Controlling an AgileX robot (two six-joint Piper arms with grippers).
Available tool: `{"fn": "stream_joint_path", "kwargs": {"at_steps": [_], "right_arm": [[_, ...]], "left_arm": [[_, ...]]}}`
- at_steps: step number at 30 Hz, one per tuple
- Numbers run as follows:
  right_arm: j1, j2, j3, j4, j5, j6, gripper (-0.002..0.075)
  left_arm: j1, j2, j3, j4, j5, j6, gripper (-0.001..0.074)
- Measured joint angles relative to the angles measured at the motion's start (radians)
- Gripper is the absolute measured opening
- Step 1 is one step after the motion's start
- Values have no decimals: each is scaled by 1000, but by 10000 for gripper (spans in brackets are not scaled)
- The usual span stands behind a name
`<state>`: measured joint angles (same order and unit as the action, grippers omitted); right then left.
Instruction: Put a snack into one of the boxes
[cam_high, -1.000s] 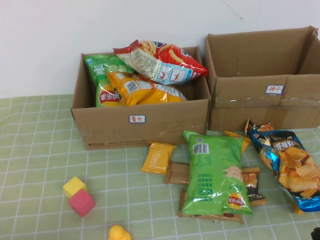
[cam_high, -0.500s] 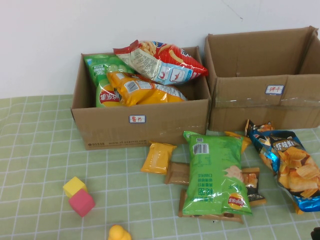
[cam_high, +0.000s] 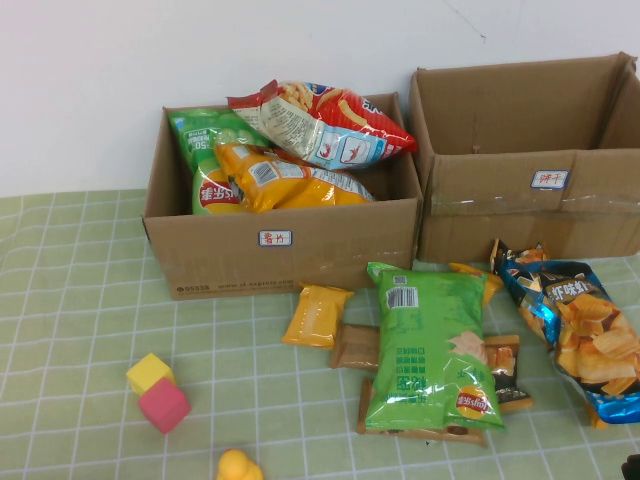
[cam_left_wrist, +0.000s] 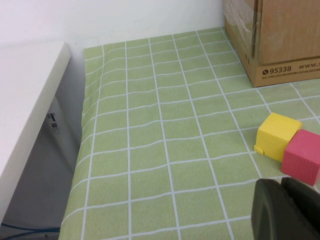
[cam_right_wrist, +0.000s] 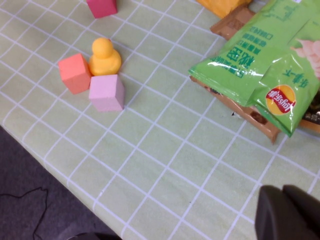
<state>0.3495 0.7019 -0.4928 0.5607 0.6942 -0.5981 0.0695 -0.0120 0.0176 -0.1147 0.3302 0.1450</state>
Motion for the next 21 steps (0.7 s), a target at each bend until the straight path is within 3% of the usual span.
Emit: {"fn": "stream_joint_path", "kwargs": {"at_steps": [21], "right_arm": [[0,0,0,8,0,0,-2]], "left_arm": [[5,0,-3,41,11,-26,-3]]}}
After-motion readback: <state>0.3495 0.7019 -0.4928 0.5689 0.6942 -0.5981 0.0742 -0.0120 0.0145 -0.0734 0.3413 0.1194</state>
